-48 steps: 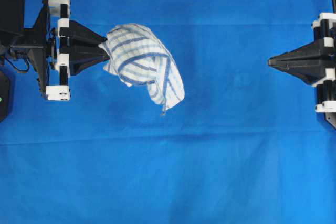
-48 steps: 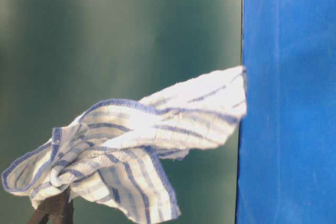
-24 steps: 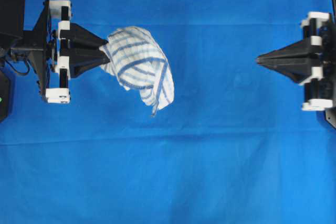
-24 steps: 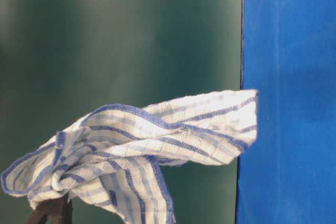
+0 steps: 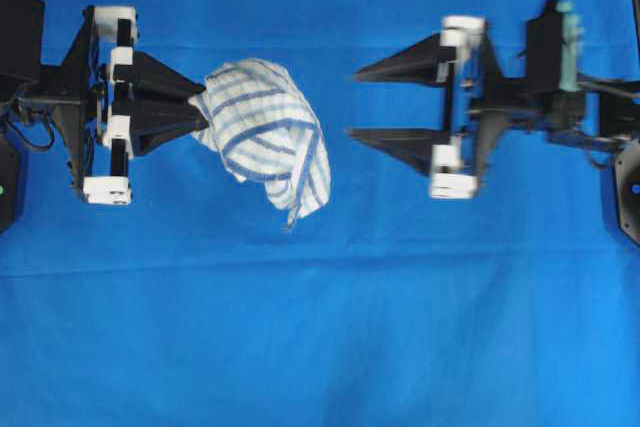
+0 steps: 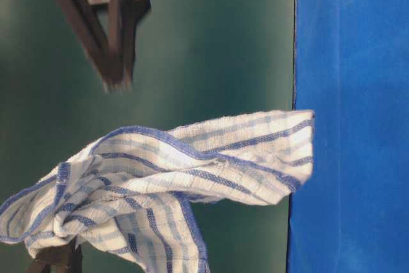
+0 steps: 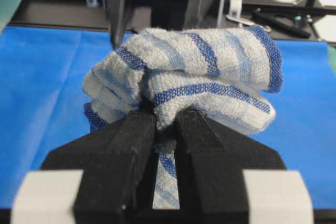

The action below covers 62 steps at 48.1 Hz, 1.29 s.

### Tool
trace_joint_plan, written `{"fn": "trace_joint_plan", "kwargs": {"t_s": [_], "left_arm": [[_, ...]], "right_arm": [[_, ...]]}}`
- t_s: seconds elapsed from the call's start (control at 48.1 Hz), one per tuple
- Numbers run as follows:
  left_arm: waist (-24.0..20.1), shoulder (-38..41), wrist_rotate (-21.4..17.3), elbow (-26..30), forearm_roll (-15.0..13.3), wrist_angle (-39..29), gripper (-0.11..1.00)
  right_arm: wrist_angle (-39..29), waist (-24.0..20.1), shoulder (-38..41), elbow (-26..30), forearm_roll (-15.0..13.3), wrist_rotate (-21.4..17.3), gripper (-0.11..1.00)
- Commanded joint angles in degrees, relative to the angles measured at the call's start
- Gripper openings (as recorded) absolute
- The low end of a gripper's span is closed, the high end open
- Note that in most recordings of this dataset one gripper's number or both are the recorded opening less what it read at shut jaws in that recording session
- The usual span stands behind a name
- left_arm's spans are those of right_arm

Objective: Hand over the towel.
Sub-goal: 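Move the right gripper to the towel and grasp it beside the left gripper, then open the left gripper and pull it back, leaving the towel with right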

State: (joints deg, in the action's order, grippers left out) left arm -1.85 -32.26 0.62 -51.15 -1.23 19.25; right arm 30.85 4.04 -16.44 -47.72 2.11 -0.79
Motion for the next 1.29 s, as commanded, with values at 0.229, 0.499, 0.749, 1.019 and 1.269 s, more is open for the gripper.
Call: {"fn": "trace_joint_plan", "kwargs": {"t_s": [0.229,0.499,0.749,1.019,1.269], "left_arm": [[0.3,-0.3,-0.1,0.4,-0.1,0.6,0.04],[0.6,-0.3,-0.2,0.4,-0.1,0.5,0.04],[0.8,-0.3,-0.2,0.4,-0.1,1.2,0.04],[0.8,0.2,0.0,0.6,-0.1,1.6,0.04],[-0.1,0.6,0.3,0.8,-0.1,2.5,0.31]], "right_arm": [[-2.2,-1.9,9.8,11.8,0.2,-0.1,0.72],[-3.9,-1.8,12.7,15.0,0.8,0.0,0.72],[-4.4,-1.1,12.6,15.1,1.8,0.8,0.57],[-5.2,-1.0,12.3,14.9,1.7,1.1,0.05],[-5.2,-1.0,9.8,13.0,1.7,0.2,0.05]]}}
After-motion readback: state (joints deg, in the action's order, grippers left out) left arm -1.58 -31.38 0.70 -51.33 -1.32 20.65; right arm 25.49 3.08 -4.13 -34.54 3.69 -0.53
